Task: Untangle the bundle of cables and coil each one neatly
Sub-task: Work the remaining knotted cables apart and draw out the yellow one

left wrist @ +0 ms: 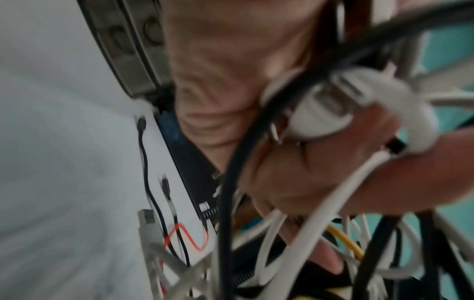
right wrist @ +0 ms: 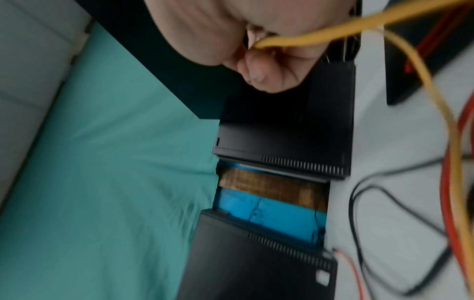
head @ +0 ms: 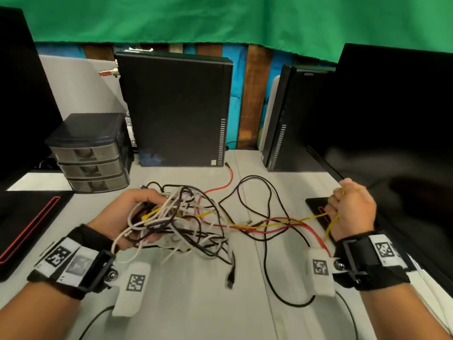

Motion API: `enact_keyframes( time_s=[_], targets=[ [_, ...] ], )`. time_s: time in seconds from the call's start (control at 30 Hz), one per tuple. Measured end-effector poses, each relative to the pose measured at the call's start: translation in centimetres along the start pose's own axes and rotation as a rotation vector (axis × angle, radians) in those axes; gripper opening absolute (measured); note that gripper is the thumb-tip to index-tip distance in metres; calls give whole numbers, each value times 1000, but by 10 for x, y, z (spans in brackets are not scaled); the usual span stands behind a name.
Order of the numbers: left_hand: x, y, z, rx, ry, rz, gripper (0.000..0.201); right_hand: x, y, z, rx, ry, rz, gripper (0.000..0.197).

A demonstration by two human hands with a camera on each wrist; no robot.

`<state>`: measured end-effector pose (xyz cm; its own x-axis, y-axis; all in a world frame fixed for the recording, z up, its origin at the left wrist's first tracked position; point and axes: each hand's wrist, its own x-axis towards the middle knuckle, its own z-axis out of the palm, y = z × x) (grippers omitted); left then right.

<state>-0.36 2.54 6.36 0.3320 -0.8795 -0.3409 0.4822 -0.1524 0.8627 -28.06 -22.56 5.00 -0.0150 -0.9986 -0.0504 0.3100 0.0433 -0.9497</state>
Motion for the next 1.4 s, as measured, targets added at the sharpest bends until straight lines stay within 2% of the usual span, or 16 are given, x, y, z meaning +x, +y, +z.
enact_keyframes(
  time_s=[0.07, 0.17, 0.27, 0.33, 0.43, 0.5, 0.57, 0.63, 0.7, 0.77, 0.83, 0.87, 0.93, 1.03, 1.23, 1.4],
  targets=[
    [-4, 6, -5, 5, -7, 24, 44, 5, -3, -9, -169, -33, -59, 15],
    [-6, 9, -7, -47, -67, 65, 48, 11, 10, -13, -526, -101, -74, 10],
    [-5, 6, 0, -89, -105, 62, 37, -2, 28, -4, -867, -193, -225, 29],
    [-4, 2, 6, -80, -121, 24, 39, -24, 36, 9, -902, -404, -394, 30],
    [-2, -6, 15, -50, -145, -36, 43, -61, 41, 27, -846, -832, -583, 32],
    [-4, -8, 23, -50, -162, -57, 33, -79, 42, 34, -819, -1059, -539, 39],
    [-6, -8, 28, -95, -165, -67, 20, -85, 40, 35, -783, -1161, -427, 36],
    [-8, -7, 30, -147, -173, -71, 19, -81, 37, 32, -762, -1113, -409, 28],
    [-8, -6, 27, -133, -166, -63, 18, -74, 31, 26, -778, -1070, -426, 35],
    [-6, -9, 26, -108, -163, -64, 15, -75, 26, 26, -777, -1123, -435, 49],
    [-6, -11, 27, -115, -202, -92, 15, -83, 25, 31, -779, -1232, -434, 48],
    [-7, -12, 28, -131, -236, -104, 19, -84, 28, 31, -783, -1271, -424, 43],
    [-8, -13, 28, -194, -285, -120, 43, -81, 33, 30, -779, -1282, -382, 25],
    [-6, -13, 25, -220, -299, -109, 55, -75, 22, 27, -755, -1209, -304, 10],
    [-4, -14, 28, -182, -310, -92, 48, -55, 8, 23, -598, -1055, -368, 14],
    [-2, -13, 25, -176, -216, -59, 51, -25, 1, 12, -623, -718, -470, 15]
  ],
)
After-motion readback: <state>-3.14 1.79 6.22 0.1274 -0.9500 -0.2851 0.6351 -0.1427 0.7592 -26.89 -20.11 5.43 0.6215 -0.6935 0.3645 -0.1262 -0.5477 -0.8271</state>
